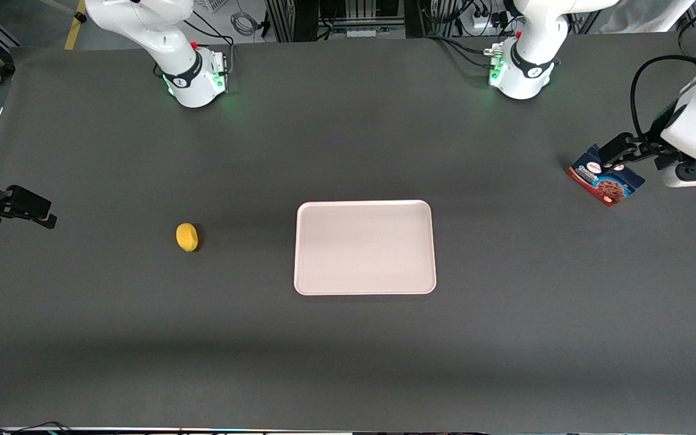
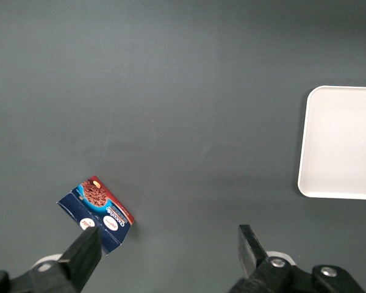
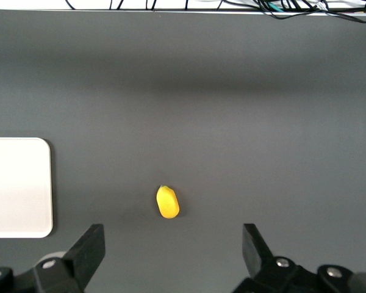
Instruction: Place cookie box on tray
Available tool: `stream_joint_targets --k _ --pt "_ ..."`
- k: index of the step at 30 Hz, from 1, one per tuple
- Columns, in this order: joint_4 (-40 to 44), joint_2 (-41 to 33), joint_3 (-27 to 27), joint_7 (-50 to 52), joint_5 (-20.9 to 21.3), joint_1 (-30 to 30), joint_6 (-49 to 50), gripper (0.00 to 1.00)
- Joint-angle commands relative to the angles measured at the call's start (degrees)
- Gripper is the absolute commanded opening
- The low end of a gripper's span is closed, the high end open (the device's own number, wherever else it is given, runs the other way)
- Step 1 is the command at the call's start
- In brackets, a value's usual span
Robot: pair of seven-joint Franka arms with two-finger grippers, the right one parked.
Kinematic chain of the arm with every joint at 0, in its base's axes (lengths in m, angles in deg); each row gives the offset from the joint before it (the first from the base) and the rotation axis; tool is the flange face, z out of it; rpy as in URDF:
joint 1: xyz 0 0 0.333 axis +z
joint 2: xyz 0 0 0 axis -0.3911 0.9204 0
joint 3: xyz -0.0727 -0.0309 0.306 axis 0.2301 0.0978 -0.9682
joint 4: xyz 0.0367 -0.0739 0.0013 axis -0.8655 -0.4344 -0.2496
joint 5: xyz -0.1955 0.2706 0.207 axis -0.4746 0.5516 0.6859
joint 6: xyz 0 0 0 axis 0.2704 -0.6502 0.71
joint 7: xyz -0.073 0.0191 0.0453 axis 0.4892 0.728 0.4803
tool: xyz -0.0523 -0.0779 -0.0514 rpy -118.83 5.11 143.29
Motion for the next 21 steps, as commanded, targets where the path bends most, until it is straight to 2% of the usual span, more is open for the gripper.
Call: stream_joint_targets --k 1,21 --pt "0.45 0.28 -0.51 -0.02 -0.03 -0.66 0.87 1.0" --pt "1.77 1.42 -1.04 0.86 0.23 -0.31 0.69 1.0"
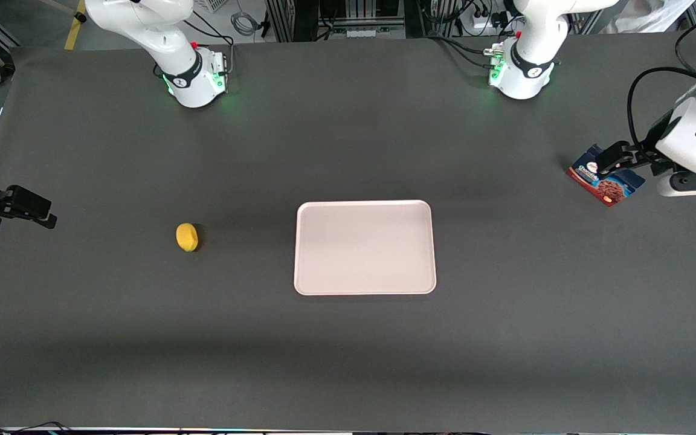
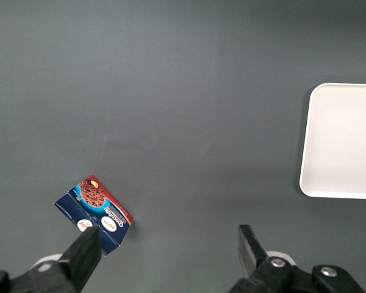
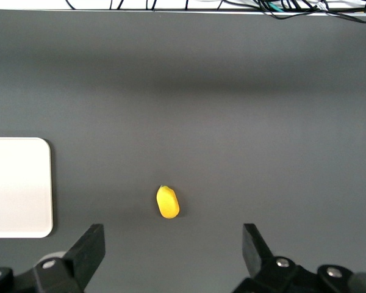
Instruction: Place cookie box on tray
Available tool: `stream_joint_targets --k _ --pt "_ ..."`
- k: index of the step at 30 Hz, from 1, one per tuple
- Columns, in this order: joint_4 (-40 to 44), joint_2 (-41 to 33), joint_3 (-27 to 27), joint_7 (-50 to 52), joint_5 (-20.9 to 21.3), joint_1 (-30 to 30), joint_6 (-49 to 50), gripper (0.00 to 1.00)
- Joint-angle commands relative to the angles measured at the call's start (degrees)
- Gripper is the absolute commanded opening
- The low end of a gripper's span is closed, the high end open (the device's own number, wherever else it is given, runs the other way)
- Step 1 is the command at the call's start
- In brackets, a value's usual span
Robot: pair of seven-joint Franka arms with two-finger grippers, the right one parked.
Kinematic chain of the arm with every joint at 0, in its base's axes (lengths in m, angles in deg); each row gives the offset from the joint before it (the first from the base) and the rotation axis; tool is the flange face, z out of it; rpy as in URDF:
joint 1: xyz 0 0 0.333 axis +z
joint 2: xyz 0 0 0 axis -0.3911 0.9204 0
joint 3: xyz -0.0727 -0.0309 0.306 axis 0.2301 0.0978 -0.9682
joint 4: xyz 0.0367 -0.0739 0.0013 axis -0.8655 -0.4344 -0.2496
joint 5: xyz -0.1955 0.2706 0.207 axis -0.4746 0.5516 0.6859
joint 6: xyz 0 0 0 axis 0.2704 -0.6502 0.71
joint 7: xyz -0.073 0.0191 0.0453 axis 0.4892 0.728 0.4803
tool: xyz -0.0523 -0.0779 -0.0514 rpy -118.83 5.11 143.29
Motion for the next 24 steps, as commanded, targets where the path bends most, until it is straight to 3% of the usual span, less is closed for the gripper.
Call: stream_joint_targets --k 1,8,17,24 --pt "1.77 -0.32 -1.13 0.65 0.23 -0.05 1.33 1.0" --pt "6.51 -2.35 -4.21 -0.05 0.75 0.22 8.71 1.0" --pt "8.27 -4.1 -15.1 -4.45 1.02 0.22 13.28 1.0" --pt "7.83 -4.72 -19.76 9.86 2.68 1.8 21.1 1.0"
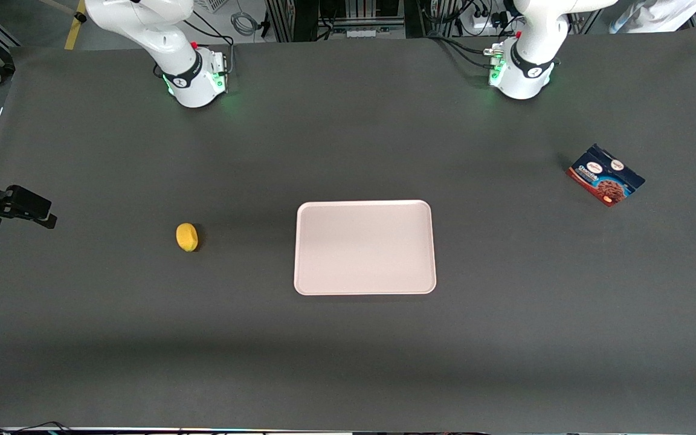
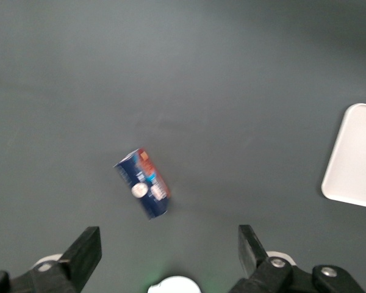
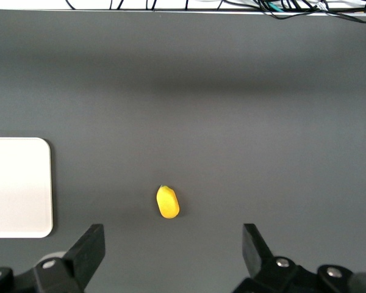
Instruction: Place cookie box on tray
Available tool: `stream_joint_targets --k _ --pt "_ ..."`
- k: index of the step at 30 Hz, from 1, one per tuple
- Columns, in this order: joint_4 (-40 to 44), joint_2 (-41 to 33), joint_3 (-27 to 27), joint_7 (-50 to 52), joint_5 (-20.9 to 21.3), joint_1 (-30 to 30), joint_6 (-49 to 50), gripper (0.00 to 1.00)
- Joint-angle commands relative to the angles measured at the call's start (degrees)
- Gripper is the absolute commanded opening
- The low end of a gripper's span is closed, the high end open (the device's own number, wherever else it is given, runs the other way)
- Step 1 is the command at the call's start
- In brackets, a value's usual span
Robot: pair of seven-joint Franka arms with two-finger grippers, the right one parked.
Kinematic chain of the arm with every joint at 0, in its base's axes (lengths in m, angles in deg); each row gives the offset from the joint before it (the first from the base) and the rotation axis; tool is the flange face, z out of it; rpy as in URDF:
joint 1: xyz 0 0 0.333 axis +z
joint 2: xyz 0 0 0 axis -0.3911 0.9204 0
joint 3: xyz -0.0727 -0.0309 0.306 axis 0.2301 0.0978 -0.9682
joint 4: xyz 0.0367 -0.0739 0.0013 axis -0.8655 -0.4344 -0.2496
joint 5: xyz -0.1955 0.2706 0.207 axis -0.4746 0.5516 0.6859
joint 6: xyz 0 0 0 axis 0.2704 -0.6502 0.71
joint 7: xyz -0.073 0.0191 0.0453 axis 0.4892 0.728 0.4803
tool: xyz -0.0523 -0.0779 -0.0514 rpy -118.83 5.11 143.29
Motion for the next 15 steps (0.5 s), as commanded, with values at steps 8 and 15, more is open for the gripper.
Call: stream_joint_targets --k 8,15 --pt "-6.42 -2.27 -7.51 11.32 4.55 0.5 -0.1 1.0" --pt "-21.89 -11.5 -9.71 10.88 7.18 0.76 -11.88 1.0"
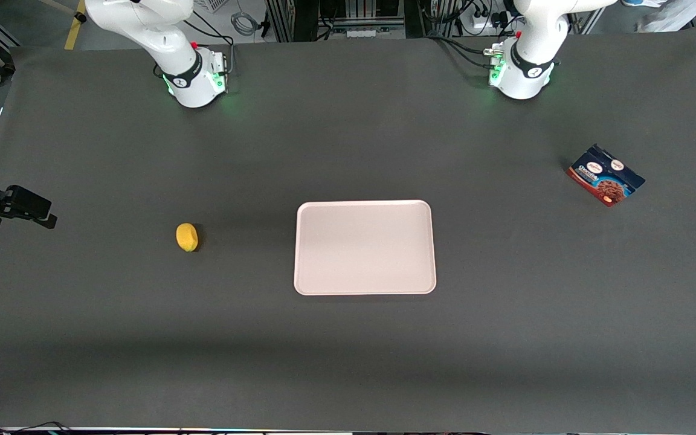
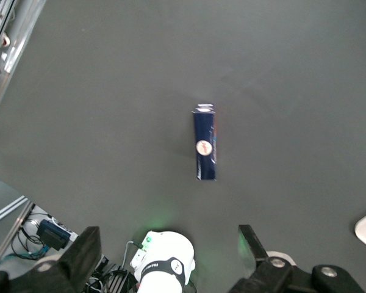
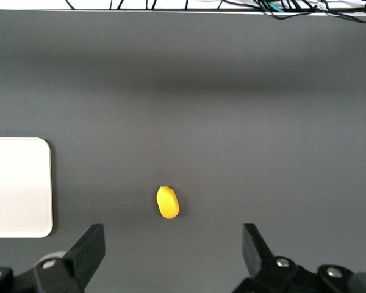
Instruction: Place cookie box on tray
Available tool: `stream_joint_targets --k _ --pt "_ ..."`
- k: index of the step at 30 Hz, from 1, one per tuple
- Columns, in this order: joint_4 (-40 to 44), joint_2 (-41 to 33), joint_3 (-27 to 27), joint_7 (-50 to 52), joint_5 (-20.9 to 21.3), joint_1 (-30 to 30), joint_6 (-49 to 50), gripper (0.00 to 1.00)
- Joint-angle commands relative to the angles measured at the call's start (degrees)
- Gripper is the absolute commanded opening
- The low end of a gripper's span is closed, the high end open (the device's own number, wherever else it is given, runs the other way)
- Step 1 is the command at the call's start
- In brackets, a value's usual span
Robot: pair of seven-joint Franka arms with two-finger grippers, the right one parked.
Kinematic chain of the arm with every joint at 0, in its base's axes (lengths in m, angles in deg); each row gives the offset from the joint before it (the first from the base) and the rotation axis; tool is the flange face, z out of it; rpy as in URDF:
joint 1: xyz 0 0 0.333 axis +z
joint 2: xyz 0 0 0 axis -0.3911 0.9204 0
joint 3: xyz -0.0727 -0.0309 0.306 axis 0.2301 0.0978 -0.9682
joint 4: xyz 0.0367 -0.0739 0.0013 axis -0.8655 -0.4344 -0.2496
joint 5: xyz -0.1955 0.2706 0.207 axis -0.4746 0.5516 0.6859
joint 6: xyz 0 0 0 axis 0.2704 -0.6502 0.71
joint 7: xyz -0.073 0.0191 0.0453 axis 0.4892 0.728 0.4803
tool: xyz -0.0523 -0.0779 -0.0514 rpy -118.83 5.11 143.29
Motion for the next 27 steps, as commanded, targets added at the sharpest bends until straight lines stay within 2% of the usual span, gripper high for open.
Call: stream_joint_targets --k 1,16,27 --pt "-13.1 -9.14 -1.74 1.3 2.03 -0.44 -7.15 1.0" --pt "-31.64 -17.84 -4.29 4.8 1.68 0.52 -18.05 1.0" --pt "-37.45 -19.87 -6.23 4.99 2.11 0.44 -23.5 1.0"
